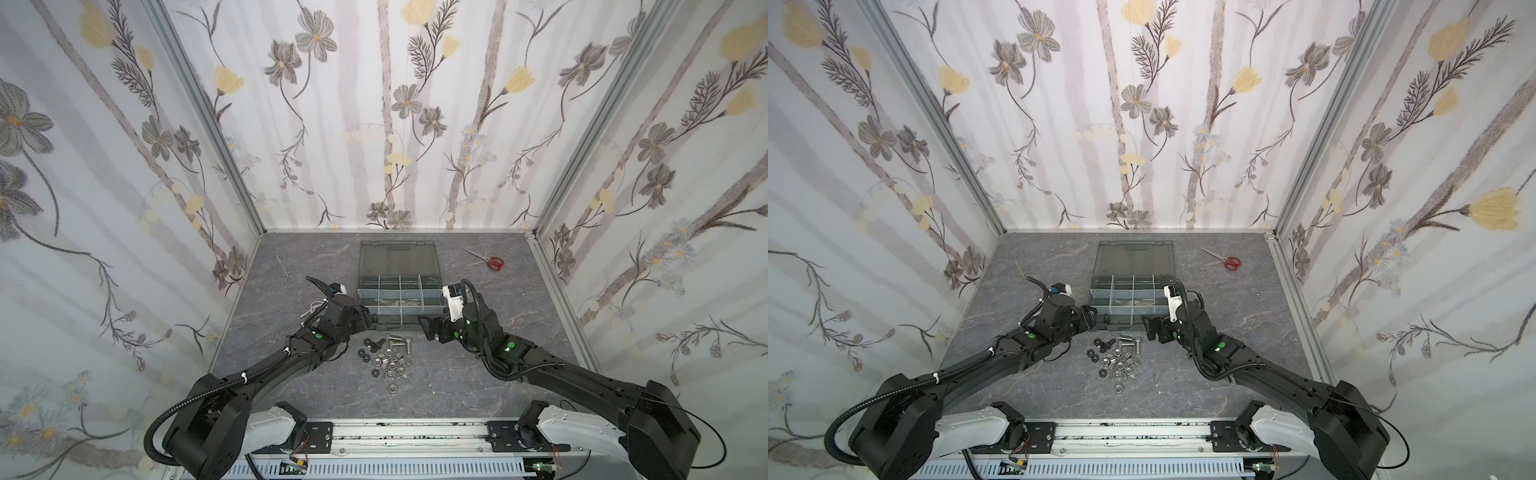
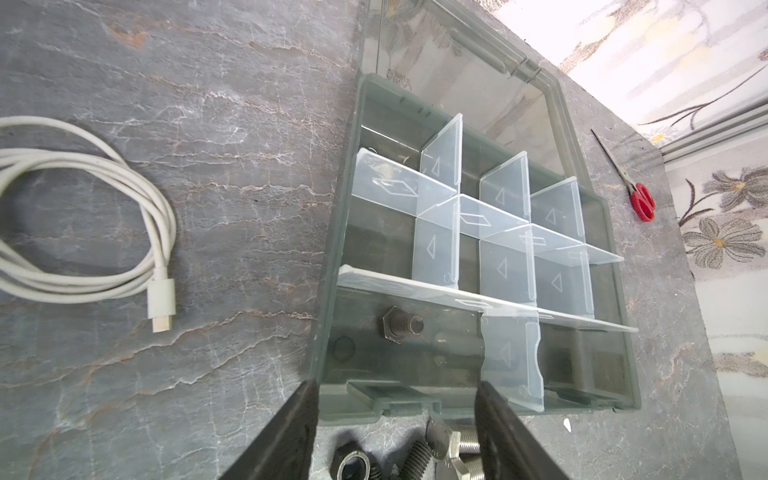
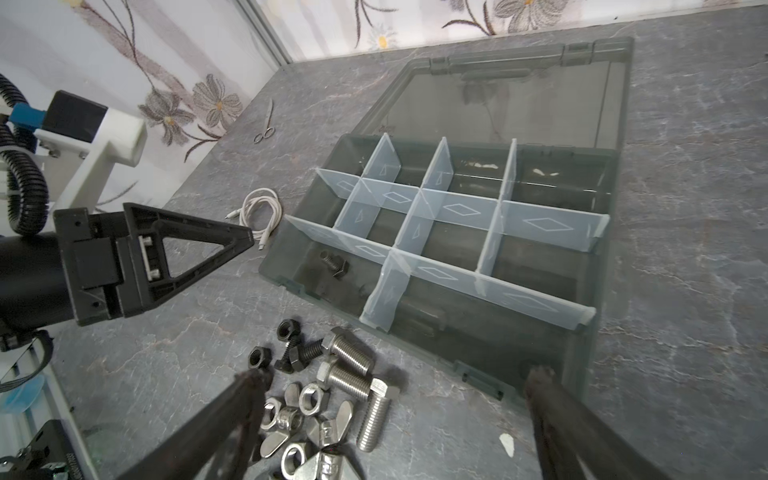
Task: Sort the screws and nuts into containers
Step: 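Drop the black bolt in the box with the left gripper while the right nears, then lower the right gripper onto the pile and grasp a black bolt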
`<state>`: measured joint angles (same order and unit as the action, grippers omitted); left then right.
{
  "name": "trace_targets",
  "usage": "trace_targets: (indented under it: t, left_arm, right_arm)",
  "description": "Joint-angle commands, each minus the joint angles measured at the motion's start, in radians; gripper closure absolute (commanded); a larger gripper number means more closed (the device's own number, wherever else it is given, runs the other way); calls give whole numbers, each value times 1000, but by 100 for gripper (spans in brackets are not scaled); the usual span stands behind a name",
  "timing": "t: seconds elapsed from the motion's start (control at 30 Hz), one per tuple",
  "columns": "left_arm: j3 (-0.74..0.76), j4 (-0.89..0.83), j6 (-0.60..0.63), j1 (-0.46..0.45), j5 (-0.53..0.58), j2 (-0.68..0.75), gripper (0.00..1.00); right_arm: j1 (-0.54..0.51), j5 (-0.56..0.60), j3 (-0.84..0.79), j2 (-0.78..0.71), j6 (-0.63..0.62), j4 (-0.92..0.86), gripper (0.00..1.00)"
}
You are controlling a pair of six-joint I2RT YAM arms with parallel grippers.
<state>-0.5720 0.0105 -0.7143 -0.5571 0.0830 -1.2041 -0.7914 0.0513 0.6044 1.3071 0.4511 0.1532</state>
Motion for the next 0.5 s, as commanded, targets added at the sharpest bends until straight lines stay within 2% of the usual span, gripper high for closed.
trace_targets:
  t: [0.0, 0.03, 0.2, 0.47]
  left_arm:
    - [15, 10, -21, 3, 30, 22, 37]
    - [23, 10, -25, 3, 37, 29, 37]
    - [62, 11, -42, 6, 56, 69, 36]
    - [112, 11, -72, 12, 61, 116, 36]
  right_arm:
    - [-23, 1, 40, 41, -18, 12, 5]
    - [-62, 8, 47, 52, -17, 3, 6]
    - [-114, 14, 67, 109, -8, 1, 11]
    - [-183, -33, 193, 268, -23, -24, 26]
